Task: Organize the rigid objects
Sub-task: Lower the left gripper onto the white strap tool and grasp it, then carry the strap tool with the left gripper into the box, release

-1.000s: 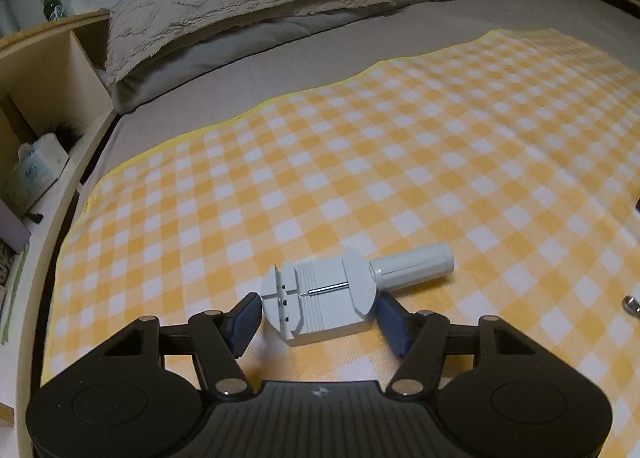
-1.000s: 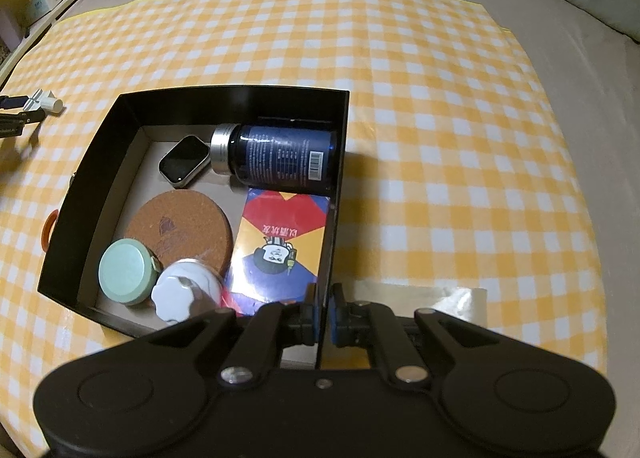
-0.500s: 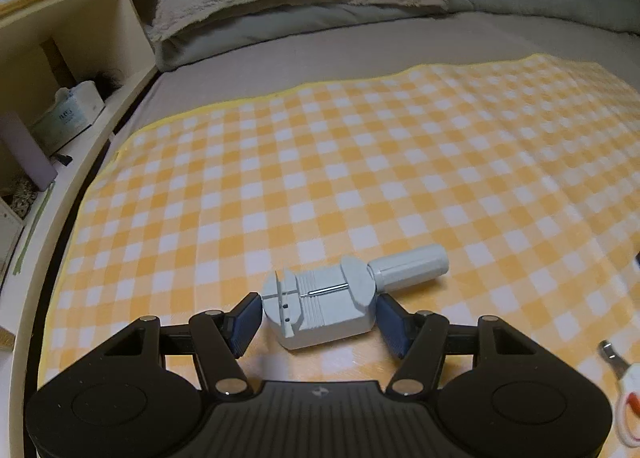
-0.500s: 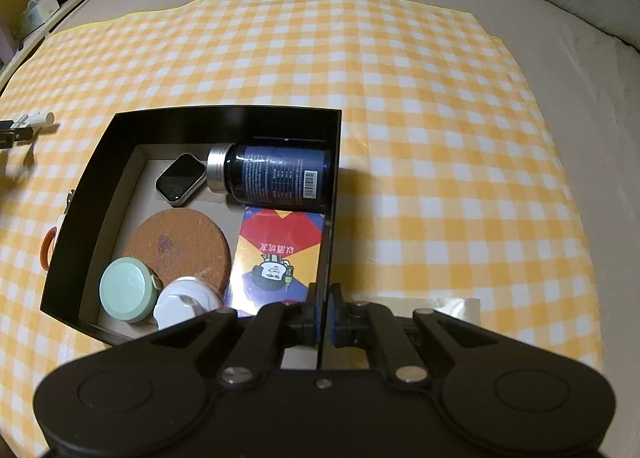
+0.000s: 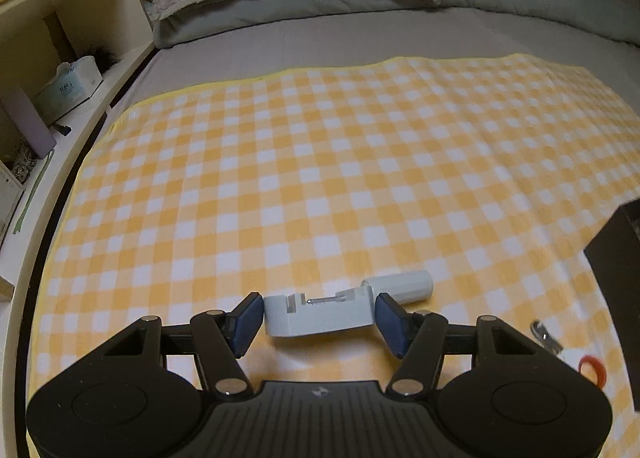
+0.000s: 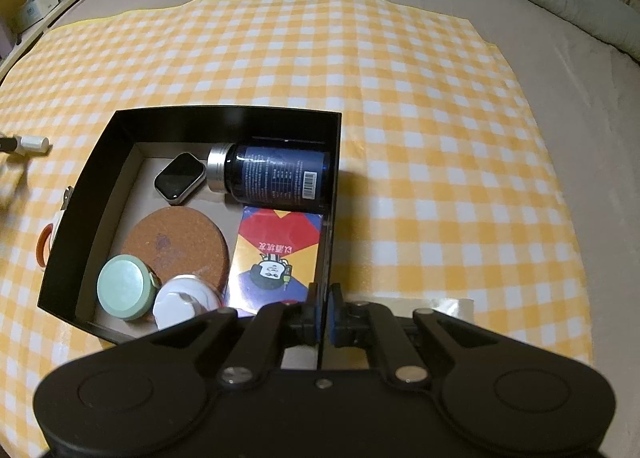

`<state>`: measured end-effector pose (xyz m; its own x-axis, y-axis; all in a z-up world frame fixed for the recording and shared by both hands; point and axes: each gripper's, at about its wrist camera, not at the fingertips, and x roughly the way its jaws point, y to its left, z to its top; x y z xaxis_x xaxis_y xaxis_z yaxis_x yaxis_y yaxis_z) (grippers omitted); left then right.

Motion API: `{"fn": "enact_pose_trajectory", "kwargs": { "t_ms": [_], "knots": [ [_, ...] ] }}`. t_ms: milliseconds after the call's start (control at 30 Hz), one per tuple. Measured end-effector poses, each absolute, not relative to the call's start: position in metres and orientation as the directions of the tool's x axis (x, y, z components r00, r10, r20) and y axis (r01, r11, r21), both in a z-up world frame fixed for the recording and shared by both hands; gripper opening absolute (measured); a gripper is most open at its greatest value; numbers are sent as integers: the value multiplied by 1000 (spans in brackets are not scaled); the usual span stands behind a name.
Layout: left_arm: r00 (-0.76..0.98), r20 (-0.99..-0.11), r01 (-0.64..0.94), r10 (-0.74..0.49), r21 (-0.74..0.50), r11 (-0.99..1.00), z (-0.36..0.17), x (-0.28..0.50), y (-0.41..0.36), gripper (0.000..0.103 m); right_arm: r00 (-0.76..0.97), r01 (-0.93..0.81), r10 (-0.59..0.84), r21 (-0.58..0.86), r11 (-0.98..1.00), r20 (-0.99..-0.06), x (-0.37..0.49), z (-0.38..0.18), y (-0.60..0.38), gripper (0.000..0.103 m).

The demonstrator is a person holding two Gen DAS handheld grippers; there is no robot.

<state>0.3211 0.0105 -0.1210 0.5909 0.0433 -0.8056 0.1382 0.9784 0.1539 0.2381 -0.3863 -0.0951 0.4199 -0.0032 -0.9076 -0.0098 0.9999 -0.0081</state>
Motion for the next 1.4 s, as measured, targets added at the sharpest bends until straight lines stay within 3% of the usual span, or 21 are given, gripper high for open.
{"fn": "enact_pose_trajectory", "kwargs": {
  "t_ms": [167,333,533,567,600,633,967,1400],
  "knots": [
    [552,-832,146,53,159,976,-124,317,12,68,422,-12,-5,-11,1000,-906,237,-93,-387,4],
    [503,-863,134,43,127,983,-129,316,18,84,422,-14,-10,-18,1000,-907,235,-90,-389,4],
    [494,-868,131,51,133,983,-134,313,20,81,421,-15,-10,-18,1000,-907,235,-91,-388,4],
    [493,-869,136,52,136,981,-135,313,20,78,421,-15,-10,-18,1000,-907,235,-90,-389,4],
    [492,-869,139,53,139,981,-137,312,21,67,421,-15,-10,-18,1000,-907,235,-91,-388,4],
    [493,-868,140,56,143,980,-139,312,20,66,421,-15,-11,-19,1000,-907,235,-91,-388,4],
    [523,-852,137,30,119,983,-131,320,13,65,421,-15,-12,-20,1000,-907,236,-91,-388,4],
    [579,-803,219,-145,-19,976,-92,304,-30,65,420,-15,-14,-23,1000,-907,236,-91,-386,4]
  ]
}}
